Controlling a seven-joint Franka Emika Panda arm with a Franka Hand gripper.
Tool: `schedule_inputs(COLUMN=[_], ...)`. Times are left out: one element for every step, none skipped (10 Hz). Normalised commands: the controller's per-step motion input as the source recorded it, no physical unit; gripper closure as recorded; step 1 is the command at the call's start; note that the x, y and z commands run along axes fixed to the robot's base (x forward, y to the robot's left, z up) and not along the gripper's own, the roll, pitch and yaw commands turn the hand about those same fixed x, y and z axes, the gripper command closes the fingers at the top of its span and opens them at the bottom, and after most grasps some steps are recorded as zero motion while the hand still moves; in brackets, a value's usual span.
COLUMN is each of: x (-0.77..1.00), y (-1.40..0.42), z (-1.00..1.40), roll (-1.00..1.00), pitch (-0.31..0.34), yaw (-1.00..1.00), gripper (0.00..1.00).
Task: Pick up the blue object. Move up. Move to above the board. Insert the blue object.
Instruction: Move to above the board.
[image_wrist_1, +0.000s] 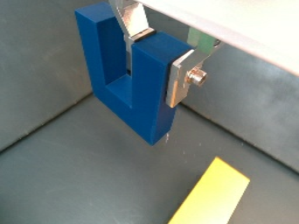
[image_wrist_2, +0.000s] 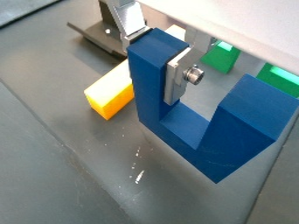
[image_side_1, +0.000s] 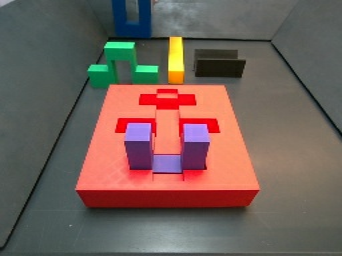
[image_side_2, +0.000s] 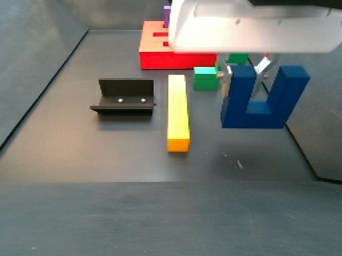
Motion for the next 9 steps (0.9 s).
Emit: schedule_inputs(x=[0.0,0.0,-0.06,-0.05,0.04,0.04,0.02,0.24,0.23], y=[0.0,0.01,-0.01,-0.01,0.01,0.01,0.0,-1.4,-1.4], z=[1.4,1.4,1.4,1.4,1.4,0.78,0.28,0.16,0.15], roll=[0.0,-0.02,0.01,0.02,-0.01,-0.01,0.0,-0.1,-0.1], pitch=[0.0,-0.001,0.032,0.025,0.062,0.096,0.072,0.196,0.19], yaw=[0.0,0.0,0.01,0.01,0.01,0.0,0.0,0.11,0.1], gripper=[1.0,1.0,1.0,1.0,1.0,1.0,1.0,1.0,1.0])
